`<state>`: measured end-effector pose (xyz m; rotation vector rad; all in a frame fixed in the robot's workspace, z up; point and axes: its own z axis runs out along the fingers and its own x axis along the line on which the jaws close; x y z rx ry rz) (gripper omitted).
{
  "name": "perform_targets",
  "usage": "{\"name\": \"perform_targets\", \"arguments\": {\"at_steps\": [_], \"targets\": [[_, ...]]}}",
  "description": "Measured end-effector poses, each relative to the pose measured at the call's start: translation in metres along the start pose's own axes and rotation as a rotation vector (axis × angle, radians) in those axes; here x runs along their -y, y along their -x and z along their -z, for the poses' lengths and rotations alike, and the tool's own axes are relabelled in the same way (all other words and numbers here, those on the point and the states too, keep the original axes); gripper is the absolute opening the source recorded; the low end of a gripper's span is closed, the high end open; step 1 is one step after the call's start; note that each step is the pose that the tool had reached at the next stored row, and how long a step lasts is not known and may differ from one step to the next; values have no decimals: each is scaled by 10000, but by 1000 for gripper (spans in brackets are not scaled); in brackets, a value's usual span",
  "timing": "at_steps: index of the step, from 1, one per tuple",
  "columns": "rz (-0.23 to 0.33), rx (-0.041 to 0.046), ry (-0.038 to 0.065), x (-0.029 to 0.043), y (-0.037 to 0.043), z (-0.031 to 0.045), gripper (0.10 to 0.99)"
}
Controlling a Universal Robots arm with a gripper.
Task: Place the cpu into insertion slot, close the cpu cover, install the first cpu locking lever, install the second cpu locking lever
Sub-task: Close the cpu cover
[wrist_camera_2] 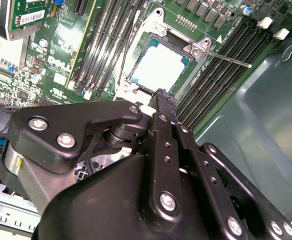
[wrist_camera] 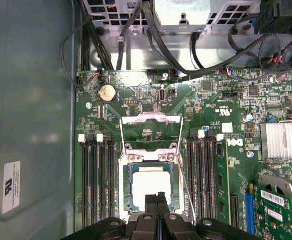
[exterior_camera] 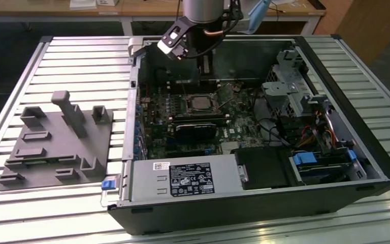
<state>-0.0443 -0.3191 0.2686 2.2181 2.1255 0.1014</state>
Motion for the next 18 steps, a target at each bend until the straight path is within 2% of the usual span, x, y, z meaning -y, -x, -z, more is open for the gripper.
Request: {"name": "perform_targets", "arguments": {"at_steps": [8,18], "targets": [[-2,-2,0,-175,-8,-18,106],[-2,-1,-14,-519,-22,-50,106]]}}
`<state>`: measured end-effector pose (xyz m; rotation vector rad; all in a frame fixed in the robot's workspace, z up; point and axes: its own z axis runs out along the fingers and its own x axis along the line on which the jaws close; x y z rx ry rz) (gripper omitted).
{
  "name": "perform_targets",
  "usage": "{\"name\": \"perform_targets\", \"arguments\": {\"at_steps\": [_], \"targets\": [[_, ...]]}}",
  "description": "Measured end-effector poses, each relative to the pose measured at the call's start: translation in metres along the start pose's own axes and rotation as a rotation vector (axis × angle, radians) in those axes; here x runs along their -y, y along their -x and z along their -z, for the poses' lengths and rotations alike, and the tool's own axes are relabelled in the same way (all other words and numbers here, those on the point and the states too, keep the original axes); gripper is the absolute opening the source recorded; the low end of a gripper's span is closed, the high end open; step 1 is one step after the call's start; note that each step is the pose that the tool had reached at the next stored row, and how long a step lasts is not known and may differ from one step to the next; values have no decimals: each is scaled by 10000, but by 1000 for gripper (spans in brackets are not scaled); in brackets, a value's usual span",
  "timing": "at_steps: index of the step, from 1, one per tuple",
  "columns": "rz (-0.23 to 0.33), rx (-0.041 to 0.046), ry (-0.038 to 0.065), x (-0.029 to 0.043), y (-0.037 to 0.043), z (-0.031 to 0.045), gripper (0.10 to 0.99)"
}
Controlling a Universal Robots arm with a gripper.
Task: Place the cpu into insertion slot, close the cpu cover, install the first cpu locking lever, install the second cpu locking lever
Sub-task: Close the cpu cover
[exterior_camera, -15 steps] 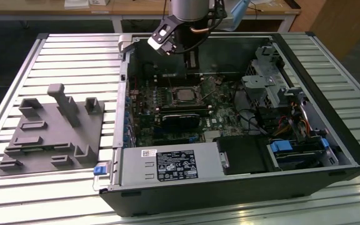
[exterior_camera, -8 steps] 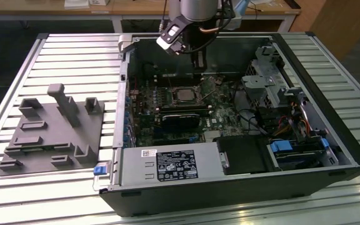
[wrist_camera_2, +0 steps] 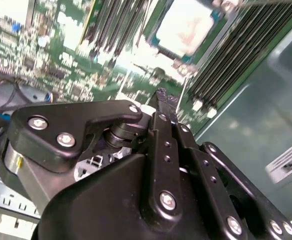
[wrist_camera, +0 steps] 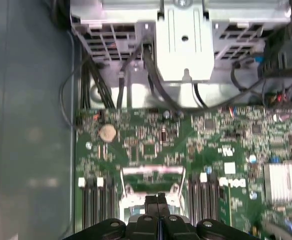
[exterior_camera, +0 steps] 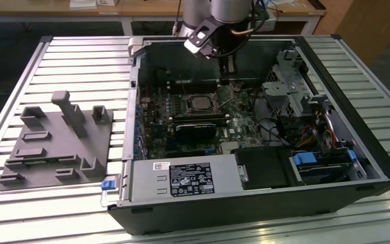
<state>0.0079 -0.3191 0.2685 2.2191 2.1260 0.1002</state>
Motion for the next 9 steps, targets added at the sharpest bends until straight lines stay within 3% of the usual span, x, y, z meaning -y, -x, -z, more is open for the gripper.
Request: {"name": "perform_targets", "arguments": {"at_steps": [9], "targets": [[0,1,-51,-379,-17,-38,106]]}}
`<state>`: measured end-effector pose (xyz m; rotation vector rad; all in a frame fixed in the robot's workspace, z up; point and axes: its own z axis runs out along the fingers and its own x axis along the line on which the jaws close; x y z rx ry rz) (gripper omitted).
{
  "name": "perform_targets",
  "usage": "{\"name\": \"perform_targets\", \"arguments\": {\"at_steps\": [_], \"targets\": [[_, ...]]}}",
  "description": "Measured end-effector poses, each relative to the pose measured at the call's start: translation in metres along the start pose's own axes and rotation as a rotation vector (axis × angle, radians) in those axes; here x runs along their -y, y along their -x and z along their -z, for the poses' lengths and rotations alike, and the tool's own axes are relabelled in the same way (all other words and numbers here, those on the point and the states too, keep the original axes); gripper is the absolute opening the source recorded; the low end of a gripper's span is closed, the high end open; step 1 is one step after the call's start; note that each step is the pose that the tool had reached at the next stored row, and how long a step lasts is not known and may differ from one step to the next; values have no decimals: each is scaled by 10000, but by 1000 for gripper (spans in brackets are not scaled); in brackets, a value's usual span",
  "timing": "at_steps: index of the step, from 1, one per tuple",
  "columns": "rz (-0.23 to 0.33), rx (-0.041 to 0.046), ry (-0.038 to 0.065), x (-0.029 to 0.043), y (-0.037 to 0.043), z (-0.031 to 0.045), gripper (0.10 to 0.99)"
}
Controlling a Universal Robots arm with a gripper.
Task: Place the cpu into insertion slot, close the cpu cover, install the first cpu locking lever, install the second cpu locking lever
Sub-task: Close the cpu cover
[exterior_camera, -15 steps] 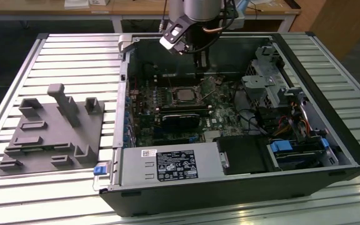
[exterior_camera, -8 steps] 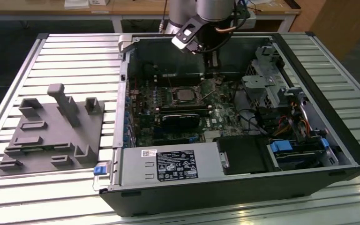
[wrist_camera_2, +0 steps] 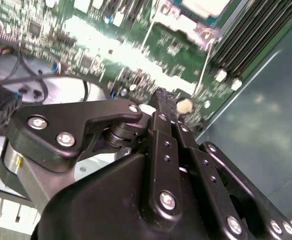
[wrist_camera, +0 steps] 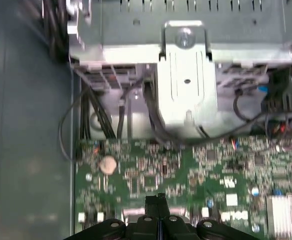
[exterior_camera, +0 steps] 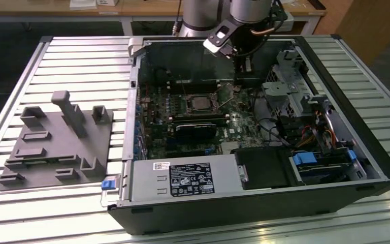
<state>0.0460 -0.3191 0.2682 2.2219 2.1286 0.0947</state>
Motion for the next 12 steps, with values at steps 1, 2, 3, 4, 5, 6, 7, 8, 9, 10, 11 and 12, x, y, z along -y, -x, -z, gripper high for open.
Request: {"name": "perform_targets", "arguments": {"at_steps": [1,2,3,4,5,6,7,8,9,10,11,12], "targets": [[2,0,-8,-31,-2,-4,106],[1,0,-12,-52,-2,-9,106],[1,1,-15,-66,-3,-15,106],[1,2,-17,-74,-3,-23,106],[1,2,-19,-80,-3,-36,106],[1,0,-20,-85,-4,-50,106],[1,0,-22,-88,-4,-64,106],[1,2,-24,-90,-4,-79,106],[1,1,-26,-92,-4,-95,106],[1,2,-29,-94,-4,-111,106],[1,3,-33,-96,-4,-126,106],[1,3,-35,-96,-4,-142,106]]}}
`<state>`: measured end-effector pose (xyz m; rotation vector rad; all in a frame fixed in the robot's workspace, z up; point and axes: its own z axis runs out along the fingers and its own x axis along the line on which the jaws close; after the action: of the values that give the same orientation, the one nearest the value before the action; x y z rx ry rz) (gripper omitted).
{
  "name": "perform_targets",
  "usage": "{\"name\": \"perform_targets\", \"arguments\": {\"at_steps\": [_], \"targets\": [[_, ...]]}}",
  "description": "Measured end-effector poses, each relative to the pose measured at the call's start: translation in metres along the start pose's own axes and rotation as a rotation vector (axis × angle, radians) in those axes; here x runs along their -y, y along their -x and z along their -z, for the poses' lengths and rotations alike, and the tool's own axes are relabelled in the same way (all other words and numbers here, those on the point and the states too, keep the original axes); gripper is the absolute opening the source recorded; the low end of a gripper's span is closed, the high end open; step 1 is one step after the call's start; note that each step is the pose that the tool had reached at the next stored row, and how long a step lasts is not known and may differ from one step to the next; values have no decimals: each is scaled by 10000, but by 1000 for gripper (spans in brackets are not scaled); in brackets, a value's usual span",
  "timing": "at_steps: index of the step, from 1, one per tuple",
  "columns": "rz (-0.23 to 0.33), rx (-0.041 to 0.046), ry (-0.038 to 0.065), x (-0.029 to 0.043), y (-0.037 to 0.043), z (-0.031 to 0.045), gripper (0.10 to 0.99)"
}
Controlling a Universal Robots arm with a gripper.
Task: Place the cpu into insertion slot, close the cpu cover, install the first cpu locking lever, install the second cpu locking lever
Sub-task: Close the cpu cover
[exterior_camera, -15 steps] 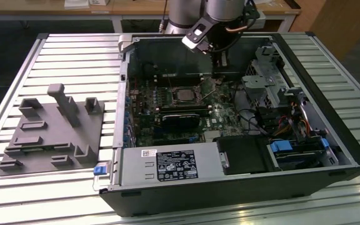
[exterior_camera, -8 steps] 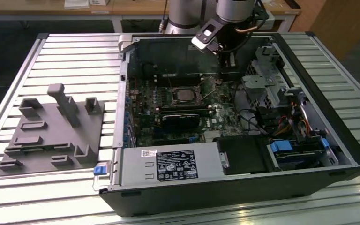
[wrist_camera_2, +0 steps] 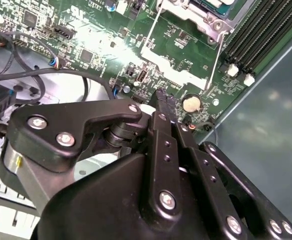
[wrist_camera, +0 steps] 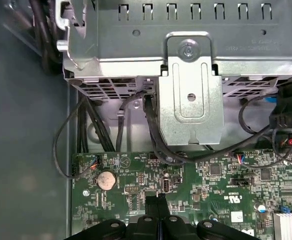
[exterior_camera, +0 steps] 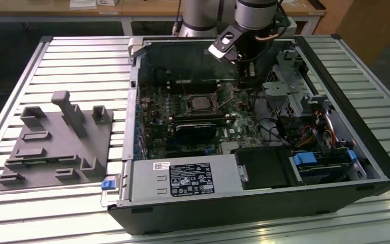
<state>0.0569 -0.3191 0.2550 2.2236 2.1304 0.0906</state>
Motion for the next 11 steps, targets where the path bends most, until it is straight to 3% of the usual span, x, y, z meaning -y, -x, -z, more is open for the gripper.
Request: {"name": "perform_targets", "arguments": {"at_steps": [11], "targets": [[0,0,-18,4,-1,-140,106]]}}
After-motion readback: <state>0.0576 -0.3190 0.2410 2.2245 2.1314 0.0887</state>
